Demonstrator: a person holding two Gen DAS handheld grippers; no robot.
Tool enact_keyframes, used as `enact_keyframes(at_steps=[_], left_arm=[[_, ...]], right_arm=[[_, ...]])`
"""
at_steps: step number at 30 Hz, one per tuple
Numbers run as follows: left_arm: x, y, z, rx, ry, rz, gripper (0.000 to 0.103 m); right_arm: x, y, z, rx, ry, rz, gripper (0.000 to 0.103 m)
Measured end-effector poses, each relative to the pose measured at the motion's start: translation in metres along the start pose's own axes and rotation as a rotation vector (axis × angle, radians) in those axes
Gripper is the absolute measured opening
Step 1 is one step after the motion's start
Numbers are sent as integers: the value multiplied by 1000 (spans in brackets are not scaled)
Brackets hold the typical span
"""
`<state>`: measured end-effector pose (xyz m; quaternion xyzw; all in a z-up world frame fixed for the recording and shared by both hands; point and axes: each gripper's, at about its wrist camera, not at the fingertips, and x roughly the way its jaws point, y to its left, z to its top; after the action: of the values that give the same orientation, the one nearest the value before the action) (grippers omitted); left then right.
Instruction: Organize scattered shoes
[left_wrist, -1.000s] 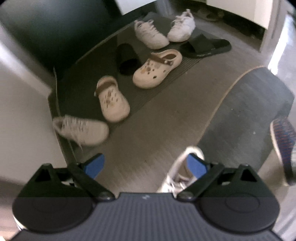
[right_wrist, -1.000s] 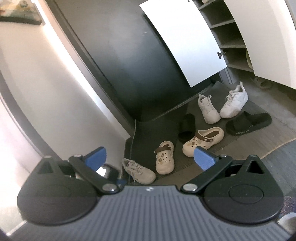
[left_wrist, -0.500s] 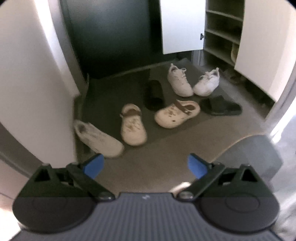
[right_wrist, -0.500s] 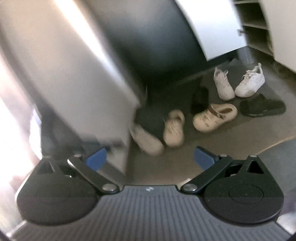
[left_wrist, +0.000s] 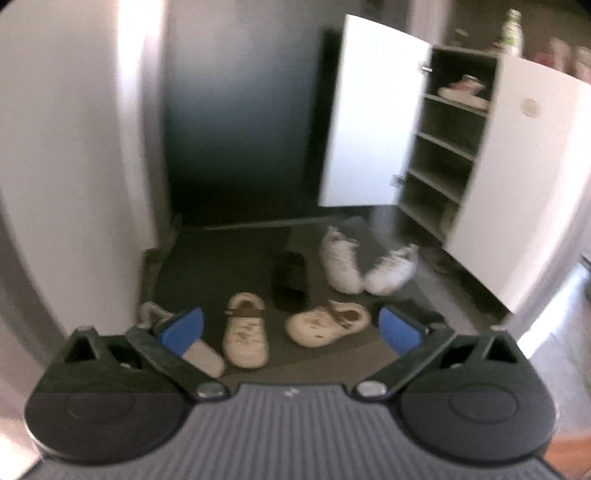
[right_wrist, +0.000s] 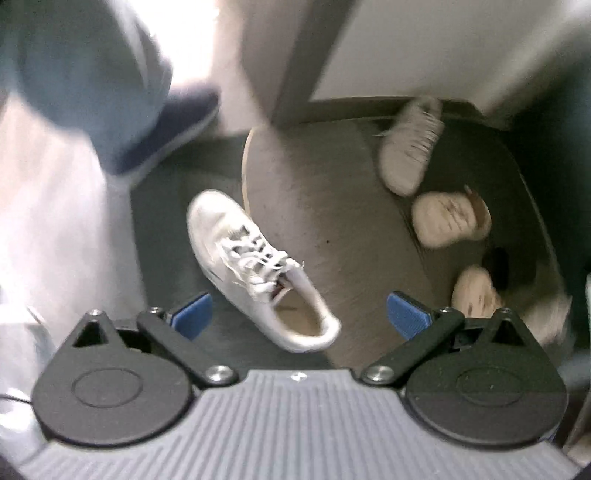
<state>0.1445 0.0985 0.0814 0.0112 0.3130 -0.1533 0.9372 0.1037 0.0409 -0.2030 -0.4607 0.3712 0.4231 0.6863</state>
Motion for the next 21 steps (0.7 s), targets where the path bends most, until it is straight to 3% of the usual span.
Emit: enact_keyframes(at_steps=[3,5,8,10,15,19,21], left_arm=[[-3,11,1,-15,-25,15,103],[1,13,3,10,-42,75,103],[1,15,3,27,-48,119,103],[6,14,4,24,-41,132,103],[20,11,10,13,-12,90,103],[28,4,13,20,-14,83,103],[31,0,11,42,-14,97,103]], right_arm=[[49,24,-4,-262,12,59,103],[81,35,-3,-441,66,77,103],[120,44,-8,-569,74,79,103],[139,44,-9,-586,85,78,103],[161,35,-2,-524,129,198,103],[190,37,-3,-457,266,183,103],[197,45,-8,-483,267,150,103]])
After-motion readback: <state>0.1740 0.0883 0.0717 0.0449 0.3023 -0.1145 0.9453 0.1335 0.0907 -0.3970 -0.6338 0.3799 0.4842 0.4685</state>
